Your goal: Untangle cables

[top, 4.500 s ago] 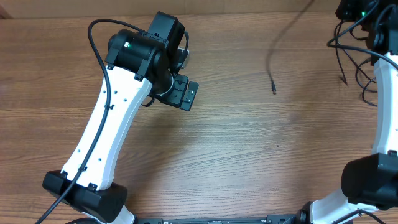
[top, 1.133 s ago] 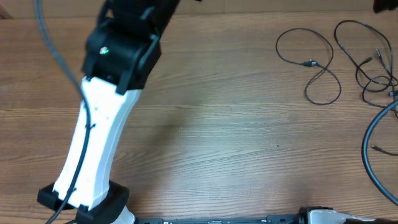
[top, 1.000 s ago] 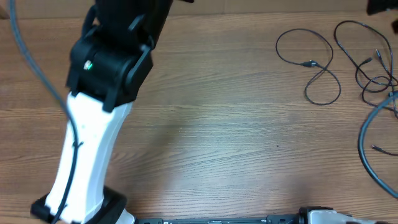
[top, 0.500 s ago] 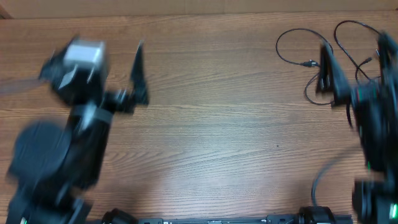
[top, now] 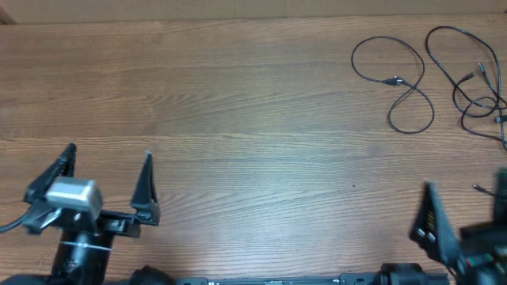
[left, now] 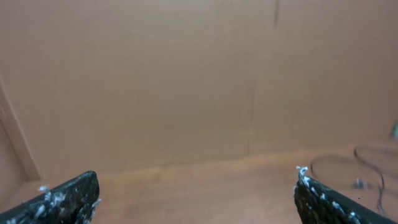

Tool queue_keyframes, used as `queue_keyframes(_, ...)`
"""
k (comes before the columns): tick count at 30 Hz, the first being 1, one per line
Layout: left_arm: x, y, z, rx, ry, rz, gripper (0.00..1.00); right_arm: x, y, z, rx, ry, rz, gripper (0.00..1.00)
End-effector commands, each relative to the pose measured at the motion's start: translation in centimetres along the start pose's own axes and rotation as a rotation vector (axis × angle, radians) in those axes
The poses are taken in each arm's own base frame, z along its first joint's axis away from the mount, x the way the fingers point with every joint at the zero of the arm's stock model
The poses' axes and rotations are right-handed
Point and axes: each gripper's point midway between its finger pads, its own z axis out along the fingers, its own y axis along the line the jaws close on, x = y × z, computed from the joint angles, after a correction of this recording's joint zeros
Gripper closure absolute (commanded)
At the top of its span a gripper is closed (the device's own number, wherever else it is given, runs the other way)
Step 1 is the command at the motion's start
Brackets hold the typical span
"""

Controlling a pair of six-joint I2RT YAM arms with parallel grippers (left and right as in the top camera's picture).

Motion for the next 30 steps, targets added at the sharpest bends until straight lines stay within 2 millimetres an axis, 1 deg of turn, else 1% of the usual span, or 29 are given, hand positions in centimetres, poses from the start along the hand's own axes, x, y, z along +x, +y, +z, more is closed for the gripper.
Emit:
queue_keyframes(1, 0.3, -0.3, 0.3, 0.012, 0.01, 0.003, 0.0, 4.2, -0.4, 1.0, -0.006, 0.122, 0.015, 0.0)
queue_keyframes(3, 0.0, -0.3, 0.3, 0.012, 0.0, 0.022, 0.0, 7.2, -1.0, 1.5, 0.005, 0.193, 0.027, 0.0)
queue_keyframes(5, -0.1, -0.3, 0.3, 0.012, -0.004, 0.021, 0.0, 9.8, -1.5, 1.8, 0.022, 0.25, 0.041, 0.0)
queue_keyframes(6, -0.1, -0.3, 0.3, 0.012, -0.005, 0.02, 0.0, 12.4, -2.5, 1.9, 0.066, 0.308, 0.074, 0.0)
queue_keyframes(7, -0.1, -0.2, 0.3, 0.008, -0.005, 0.02, 0.0, 14.1, -3.3, 1.8, 0.104, 0.347, 0.09, 0.0)
queue_keyframes(9, -0.2, 0.1, 0.3, -0.012, -0.008, 0.019, 0.0, 17.7, -5.6, 1.2, 0.239, 0.422, 0.134, 0.0)
queue_keyframes(11, -0.2, 0.4, 0.2, -0.03, -0.01, 0.018, 0.0, 20.2, -7.6, 0.6, 0.353, 0.463, 0.155, 0.0)
queue_keyframes(13, -0.3, 0.6, 0.2, -0.041, -0.014, 0.017, 0.0, 21.4, -8.1, 0.7, 0.382, 0.454, 0.192, 0.0)
queue_keyframes(15, -0.4, 0.6, 0.2, -0.039, -0.015, 0.015, 0.0, 21.5, -8.3, 1.7, 0.377, 0.384, 0.243, 0.0)
queue_keyframes(17, -0.3, 0.6, 0.2, -0.04, -0.013, 0.016, 0.0, 20.8, -8.3, 2.4, 0.367, 0.32, 0.272, 0.0)
queue_keyframes(19, -0.2, 0.6, 0.2, -0.04, -0.008, 0.018, 0.0, 18.9, -8.1, 3.2, 0.343, 0.227, 0.284, 0.0)
queue_keyframes(21, -0.1, 0.6, 0.2, -0.04, -0.005, 0.019, 0.0, 16.3, -7.8, 3.9, 0.313, 0.119, 0.281, 0.0)
queue_keyframes(24, 0.0, 0.7, 0.2, -0.044, -0.002, 0.02, 0.0, 12.0, -7.2, 4.3, 0.262, -0.049, 0.277, 0.0)
queue_keyframes(25, -0.1, 0.8, 0.2, -0.051, -0.003, 0.02, 0.0, 11.3, -7.1, 4.3, 0.254, -0.081, 0.276, 0.0)
queue_keyframes(26, -0.1, 1.0, 0.2, -0.061, -0.002, 0.02, 0.0, 10.8, -7.2, 4.2, 0.256, -0.101, 0.275, 0.0)
queue_keyframes(27, -0.1, 1.1, 0.2, -0.067, -0.002, 0.02, 0.0, 10.7, -7.3, 4.2, 0.263, -0.106, 0.274, 0.0)
queue_keyframes(30, 0.0, 1.3, 0.2, -0.082, -0.002, 0.02, 0.0, 12.2, -7.9, 4.1, 0.292, -0.078, 0.274, 0.0)
